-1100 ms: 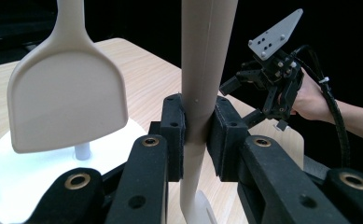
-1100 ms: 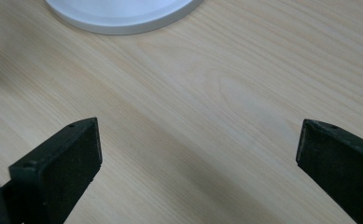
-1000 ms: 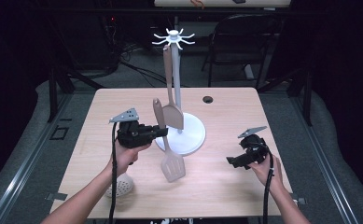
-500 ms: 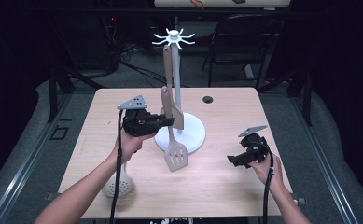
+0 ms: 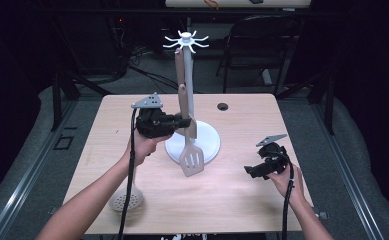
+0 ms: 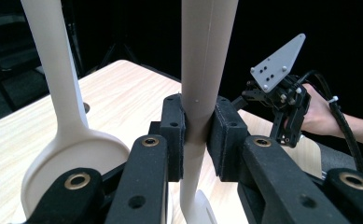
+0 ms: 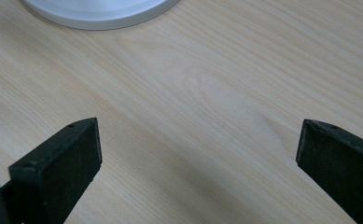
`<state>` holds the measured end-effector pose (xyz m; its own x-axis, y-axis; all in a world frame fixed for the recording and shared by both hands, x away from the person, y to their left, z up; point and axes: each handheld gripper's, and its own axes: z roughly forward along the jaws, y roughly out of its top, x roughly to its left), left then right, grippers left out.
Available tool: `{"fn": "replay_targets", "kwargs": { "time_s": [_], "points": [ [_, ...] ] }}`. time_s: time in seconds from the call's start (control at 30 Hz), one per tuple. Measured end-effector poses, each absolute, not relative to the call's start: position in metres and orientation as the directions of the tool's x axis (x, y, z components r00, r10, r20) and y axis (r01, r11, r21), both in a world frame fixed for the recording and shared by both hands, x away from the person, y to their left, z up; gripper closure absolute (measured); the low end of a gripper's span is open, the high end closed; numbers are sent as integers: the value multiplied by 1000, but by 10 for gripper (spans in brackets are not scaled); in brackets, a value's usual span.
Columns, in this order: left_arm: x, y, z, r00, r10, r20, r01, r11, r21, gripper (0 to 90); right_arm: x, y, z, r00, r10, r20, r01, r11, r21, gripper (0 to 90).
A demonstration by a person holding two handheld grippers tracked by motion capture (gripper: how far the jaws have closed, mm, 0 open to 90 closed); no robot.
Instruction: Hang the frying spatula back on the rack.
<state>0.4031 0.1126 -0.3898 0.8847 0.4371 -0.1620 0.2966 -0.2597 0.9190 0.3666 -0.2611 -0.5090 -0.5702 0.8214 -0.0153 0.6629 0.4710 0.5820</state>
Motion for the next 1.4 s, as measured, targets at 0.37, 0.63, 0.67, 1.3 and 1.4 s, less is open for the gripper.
{"fn": "replay_targets", "kwargs": {
  "time_s": [0.37,0.63,0.67,1.3,1.4],
  "points": [
    [414,103,-375,894,428,-131,265,-272,925,774,367,-261,-509,-569,822,-20,661,472,583,0],
    [425,99,-364,892,435,-121,256,-265,930,774,367,-261,-509,-571,821,-17,662,473,581,0],
    [425,99,-364,892,435,-121,256,-265,930,775,367,-261,-509,-571,821,-17,662,473,581,0],
    [439,86,-340,890,443,-106,244,-267,932,774,366,-259,-509,-583,813,-13,659,481,578,0],
    [440,84,-337,892,441,-105,243,-269,932,774,365,-257,-509,-584,812,-18,653,483,583,0]
  ]
}}
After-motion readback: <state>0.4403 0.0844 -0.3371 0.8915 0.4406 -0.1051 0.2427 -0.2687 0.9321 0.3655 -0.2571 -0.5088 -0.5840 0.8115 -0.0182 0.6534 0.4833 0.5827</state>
